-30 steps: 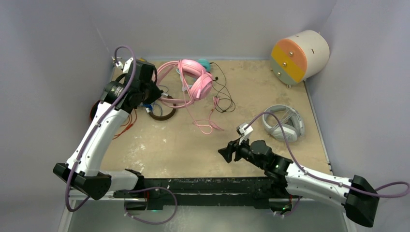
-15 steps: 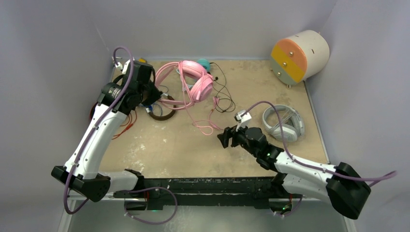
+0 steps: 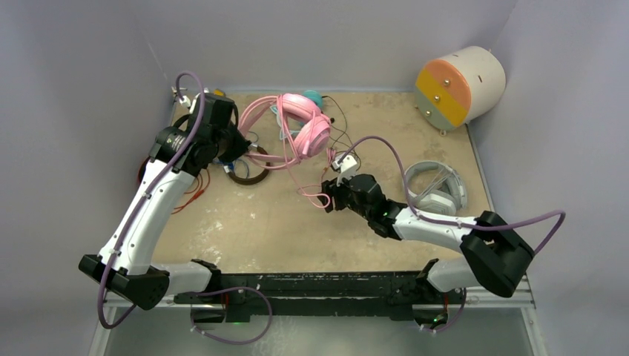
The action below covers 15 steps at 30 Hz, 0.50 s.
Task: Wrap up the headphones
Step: Wrap the headphones cable around the headphones.
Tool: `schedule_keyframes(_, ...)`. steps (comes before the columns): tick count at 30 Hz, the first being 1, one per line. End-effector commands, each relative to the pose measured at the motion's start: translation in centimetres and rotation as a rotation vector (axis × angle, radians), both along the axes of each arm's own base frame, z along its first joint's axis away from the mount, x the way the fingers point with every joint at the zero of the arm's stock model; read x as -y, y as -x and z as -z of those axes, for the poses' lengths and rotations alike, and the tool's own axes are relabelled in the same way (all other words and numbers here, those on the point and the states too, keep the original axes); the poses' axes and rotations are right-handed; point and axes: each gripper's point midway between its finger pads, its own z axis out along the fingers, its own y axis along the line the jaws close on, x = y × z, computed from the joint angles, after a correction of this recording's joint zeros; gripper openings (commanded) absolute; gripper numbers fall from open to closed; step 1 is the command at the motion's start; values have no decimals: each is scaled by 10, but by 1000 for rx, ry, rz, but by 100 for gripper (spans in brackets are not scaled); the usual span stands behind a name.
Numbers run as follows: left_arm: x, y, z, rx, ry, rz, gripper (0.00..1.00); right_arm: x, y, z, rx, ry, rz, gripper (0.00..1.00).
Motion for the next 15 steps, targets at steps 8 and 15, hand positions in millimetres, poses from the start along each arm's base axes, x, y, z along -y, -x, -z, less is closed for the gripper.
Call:
schedule_keyframes(8, 15, -1, -54, 174, 132, 71, 0, 6, -11, -11, -56, -142, 24, 0)
schedule_keyframes(15, 30, 14, -72, 215, 161, 210, 0, 35, -25, -3, -200, -277, 124, 0)
